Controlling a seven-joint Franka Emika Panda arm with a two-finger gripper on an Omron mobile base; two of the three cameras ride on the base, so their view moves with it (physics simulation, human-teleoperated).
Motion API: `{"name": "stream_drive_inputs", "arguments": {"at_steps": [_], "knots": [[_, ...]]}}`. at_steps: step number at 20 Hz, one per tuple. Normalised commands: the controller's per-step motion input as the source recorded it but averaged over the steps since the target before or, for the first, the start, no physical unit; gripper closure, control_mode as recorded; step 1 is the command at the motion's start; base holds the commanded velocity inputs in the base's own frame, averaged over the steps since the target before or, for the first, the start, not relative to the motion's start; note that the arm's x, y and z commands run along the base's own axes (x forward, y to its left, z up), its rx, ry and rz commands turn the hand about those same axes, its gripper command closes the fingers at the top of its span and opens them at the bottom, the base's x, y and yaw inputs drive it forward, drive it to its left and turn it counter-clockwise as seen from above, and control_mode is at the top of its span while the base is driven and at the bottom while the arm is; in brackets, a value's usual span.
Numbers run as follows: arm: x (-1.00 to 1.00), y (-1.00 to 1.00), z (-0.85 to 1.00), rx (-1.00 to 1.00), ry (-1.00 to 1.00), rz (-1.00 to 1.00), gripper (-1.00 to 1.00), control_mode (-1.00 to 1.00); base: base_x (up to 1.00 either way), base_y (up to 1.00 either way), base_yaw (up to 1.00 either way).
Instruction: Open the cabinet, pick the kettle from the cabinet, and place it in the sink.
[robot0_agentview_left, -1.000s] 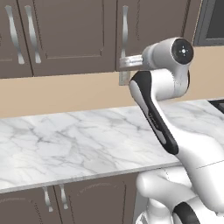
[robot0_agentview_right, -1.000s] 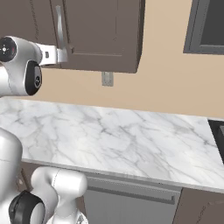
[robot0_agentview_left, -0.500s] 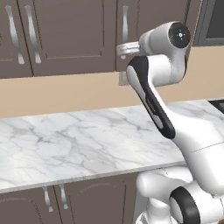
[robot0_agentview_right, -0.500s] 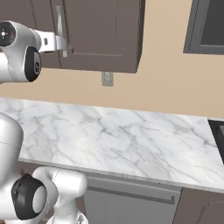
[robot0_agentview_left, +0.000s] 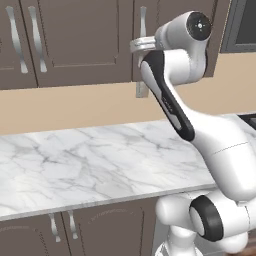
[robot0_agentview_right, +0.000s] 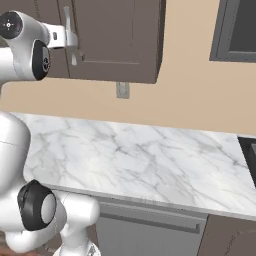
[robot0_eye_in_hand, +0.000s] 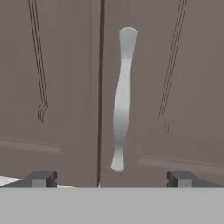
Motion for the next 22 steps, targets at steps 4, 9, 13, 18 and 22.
{"name": "stream_drive_inputs", "arguments": {"at_steps": [4, 9, 13, 18, 22], "knots": [[0.35, -0.04, 0.06, 0.00, 0.00, 0.00, -1.00, -1.00, 0.00, 0.00, 0.00], [0.37, 0.00, 0.00, 0.00, 0.00, 0.00, -1.00, -1.00, 0.00, 0.00, 0.00], [0.39, 0.00, 0.00, 0.00, 0.00, 0.00, -1.00, -1.00, 0.00, 0.00, 0.00], [0.40, 0.00, 0.00, 0.00, 0.00, 0.00, -1.00, -1.00, 0.00, 0.00, 0.00], [0.41, 0.00, -0.02, 0.00, 0.00, 0.00, -1.00, -1.00, 0.00, 0.00, 0.00]]}}
